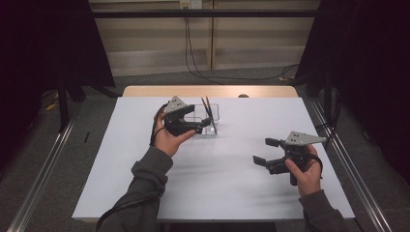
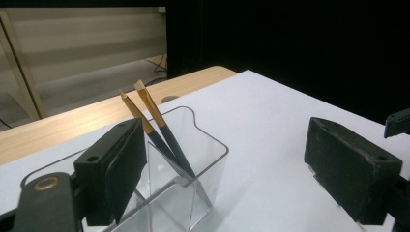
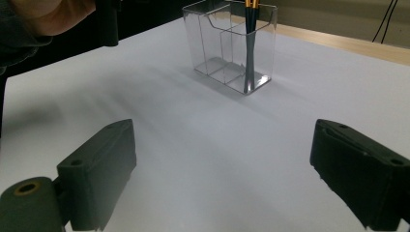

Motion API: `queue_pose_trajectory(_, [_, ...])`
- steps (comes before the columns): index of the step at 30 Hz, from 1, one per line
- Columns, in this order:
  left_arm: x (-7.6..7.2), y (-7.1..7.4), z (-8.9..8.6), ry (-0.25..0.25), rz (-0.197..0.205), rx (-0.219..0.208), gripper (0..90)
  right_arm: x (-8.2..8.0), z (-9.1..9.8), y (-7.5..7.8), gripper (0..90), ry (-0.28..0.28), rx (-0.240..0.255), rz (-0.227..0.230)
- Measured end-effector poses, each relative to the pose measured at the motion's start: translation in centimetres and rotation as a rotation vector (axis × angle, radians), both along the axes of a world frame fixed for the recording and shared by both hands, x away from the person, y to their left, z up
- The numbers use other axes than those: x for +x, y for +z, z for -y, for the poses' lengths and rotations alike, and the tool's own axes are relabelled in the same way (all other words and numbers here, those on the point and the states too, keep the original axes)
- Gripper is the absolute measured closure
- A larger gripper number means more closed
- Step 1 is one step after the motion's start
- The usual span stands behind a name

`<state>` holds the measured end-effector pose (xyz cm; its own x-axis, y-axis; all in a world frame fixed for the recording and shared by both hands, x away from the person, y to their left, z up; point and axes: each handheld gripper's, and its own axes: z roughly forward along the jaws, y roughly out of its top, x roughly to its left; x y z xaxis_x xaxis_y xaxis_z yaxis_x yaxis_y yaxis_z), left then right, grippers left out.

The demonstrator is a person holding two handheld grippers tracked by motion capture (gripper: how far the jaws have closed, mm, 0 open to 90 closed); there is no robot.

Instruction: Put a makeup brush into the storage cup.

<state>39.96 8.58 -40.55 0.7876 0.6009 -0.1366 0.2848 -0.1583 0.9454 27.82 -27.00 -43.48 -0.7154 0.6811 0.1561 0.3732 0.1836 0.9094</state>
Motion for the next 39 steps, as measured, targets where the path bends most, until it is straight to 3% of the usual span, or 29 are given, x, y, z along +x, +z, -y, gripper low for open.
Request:
queue_pose_trajectory(5, [-0.3,0.0,-0.3,-0.024,0.006,-0.010,14.6,-0.1,-0.1,0.0,9.0,0.001,-0.001,-0.001])
queue_pose_trajectory(9, [-0.8,0.2,-0.5,-0.006,0.008,-0.005,14.2,-0.1,0.0,0.1,9.0,0.001,0.005,0.001])
queue_pose_trajectory(13, [-0.9,0.0,-0.8,-0.035,0.011,-0.001,13.8,-0.2,0.2,0.0,9.0,-0.005,0.000,0.003])
queue_pose_trajectory(15, [-1.0,-0.1,-0.8,-0.019,0.008,0.004,13.8,-0.2,0.2,-0.1,9.0,-0.010,-0.001,-0.001])
queue_pose_trajectory(16, [-0.9,-0.2,-0.9,-0.040,0.011,-0.009,13.7,-0.2,0.2,-0.1,9.0,-0.007,-0.001,0.001])
queue_pose_trajectory(17, [-1.1,-0.1,-0.9,-0.010,0.009,0.001,13.7,-0.3,0.2,-0.1,9.0,-0.006,-0.001,0.001])
queue_pose_trajectory(23, [-1.1,-0.2,-1.2,-0.033,0.010,-0.011,13.4,-0.3,0.3,-0.1,9.0,-0.009,-0.001,-0.003])
queue_pose_trajectory(39, [-1.8,-0.8,-2.5,-0.010,0.003,-0.008,11.8,-0.4,0.5,-0.2,9.0,-0.012,-0.002,-0.005])
